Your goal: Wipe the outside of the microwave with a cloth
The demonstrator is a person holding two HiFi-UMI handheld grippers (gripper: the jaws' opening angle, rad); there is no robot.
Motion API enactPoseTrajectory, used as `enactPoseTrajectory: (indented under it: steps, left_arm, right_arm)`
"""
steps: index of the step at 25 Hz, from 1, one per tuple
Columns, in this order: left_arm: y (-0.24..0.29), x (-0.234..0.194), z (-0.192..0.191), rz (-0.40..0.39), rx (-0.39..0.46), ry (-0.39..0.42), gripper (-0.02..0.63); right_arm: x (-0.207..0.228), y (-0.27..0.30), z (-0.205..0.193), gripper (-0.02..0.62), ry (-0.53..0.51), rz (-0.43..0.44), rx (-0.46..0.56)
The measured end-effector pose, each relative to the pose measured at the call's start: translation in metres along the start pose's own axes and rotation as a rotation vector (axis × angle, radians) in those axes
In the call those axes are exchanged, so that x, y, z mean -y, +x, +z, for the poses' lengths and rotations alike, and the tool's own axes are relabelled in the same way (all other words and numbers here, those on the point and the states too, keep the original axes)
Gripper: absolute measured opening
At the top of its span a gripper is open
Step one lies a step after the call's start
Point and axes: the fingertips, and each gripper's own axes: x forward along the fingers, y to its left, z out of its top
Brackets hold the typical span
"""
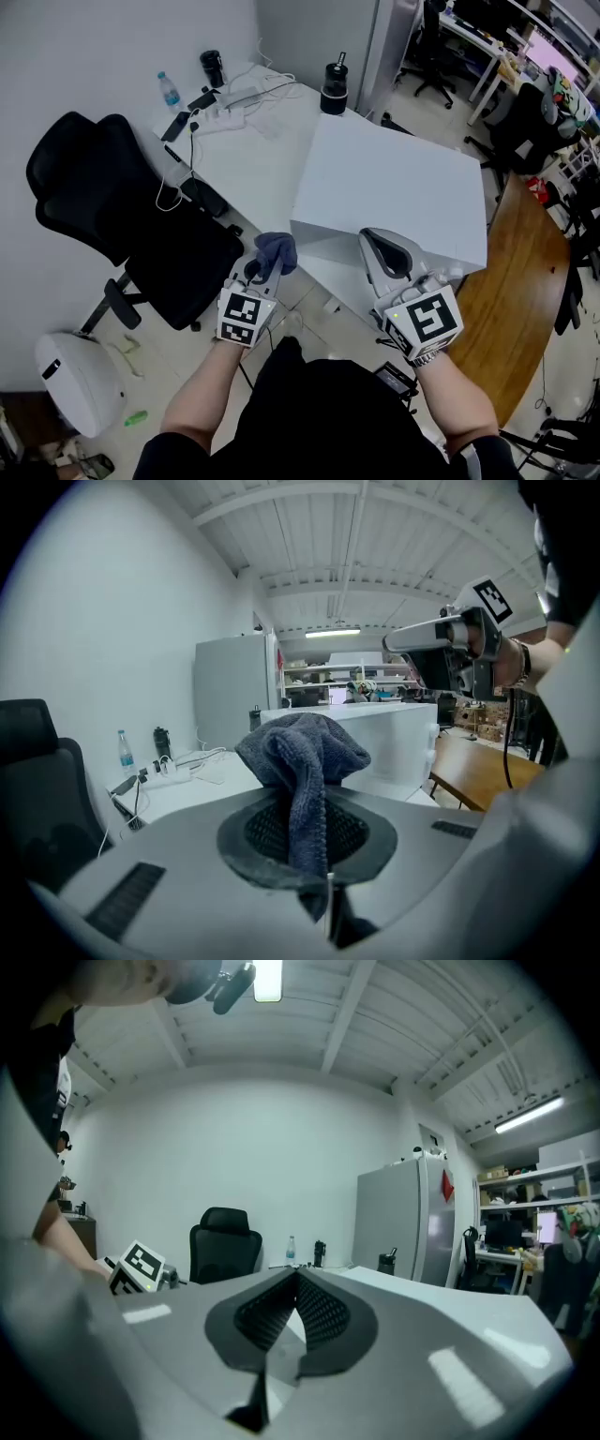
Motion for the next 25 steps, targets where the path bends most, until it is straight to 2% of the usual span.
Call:
enactPoseTrajectory:
  steps: [11, 18, 25]
  left_arm:
    - [0.069, -0.034, -0.035, -0.141, -0.073, 0.005, 0.031]
    - [0.105, -0.051, -0.035, -0.221, -0.085, 0.020, 0.031]
    - [0.138, -0.063, -0.030, -0.269, -0.087, 0.032, 0.031]
  right_arm:
    - [0.023, 0.075, 0.003, 0.002, -0.004, -0.049, -0.040]
    - [0.040, 0.109, 0.002, 0.002, 0.002, -0.094, -0.070]
    - [0.058, 0.126, 0.002, 0.002, 0.008, -0.137, -0.086]
